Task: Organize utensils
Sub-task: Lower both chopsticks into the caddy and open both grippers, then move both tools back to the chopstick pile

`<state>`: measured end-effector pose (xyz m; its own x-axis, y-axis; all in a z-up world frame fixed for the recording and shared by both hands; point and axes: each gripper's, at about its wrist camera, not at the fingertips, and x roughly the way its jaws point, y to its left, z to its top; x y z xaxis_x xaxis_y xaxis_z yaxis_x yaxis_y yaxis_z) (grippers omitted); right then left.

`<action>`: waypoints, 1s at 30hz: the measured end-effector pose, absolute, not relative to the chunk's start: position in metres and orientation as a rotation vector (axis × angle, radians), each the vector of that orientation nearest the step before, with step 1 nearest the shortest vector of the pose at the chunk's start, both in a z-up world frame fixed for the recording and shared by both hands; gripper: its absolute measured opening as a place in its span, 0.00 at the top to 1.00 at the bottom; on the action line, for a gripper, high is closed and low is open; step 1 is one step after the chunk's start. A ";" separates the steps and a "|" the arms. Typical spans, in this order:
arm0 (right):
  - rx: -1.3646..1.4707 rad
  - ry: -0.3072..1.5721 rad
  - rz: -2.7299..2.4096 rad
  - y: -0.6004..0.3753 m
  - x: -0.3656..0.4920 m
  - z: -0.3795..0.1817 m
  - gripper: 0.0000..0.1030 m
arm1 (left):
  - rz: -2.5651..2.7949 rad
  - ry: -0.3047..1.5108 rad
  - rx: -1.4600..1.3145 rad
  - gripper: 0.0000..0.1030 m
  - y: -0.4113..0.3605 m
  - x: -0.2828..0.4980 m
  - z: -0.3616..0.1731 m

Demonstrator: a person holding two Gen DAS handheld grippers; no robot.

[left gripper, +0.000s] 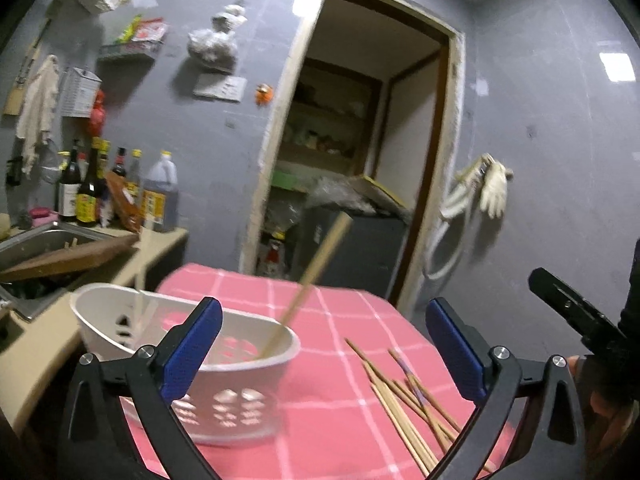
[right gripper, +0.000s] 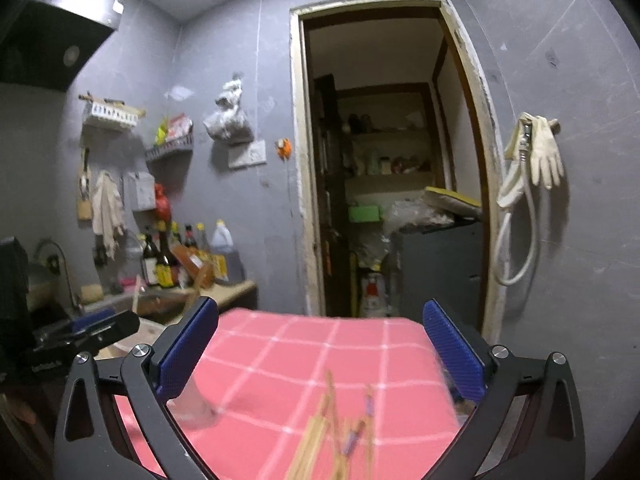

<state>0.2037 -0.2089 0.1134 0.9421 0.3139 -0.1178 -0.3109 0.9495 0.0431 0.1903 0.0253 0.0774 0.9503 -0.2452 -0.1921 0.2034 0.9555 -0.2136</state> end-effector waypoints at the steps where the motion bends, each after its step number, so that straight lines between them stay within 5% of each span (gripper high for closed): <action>1: 0.016 0.132 0.309 -0.212 0.204 0.110 0.00 | -0.239 0.236 -0.181 0.03 0.017 0.192 0.074; 14: 0.009 0.358 0.249 -0.248 0.234 0.056 0.01 | -0.292 0.485 -0.097 0.04 -0.043 0.224 0.021; 19: 0.017 0.477 0.261 -0.253 0.251 0.037 0.19 | -0.302 0.588 -0.064 0.06 -0.058 0.238 0.000; 25: 0.007 0.615 0.277 -0.255 0.270 0.017 0.44 | -0.339 0.733 -0.039 0.29 -0.073 0.260 -0.023; 30: -0.008 0.687 0.290 -0.253 0.279 0.006 0.54 | -0.347 0.817 -0.001 0.38 -0.087 0.278 -0.035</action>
<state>0.2789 -0.2527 0.0060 0.7343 0.2614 -0.6265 -0.2669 0.9597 0.0876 0.2784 -0.0869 -0.0349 0.6314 -0.3035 -0.7136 0.3028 0.9437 -0.1334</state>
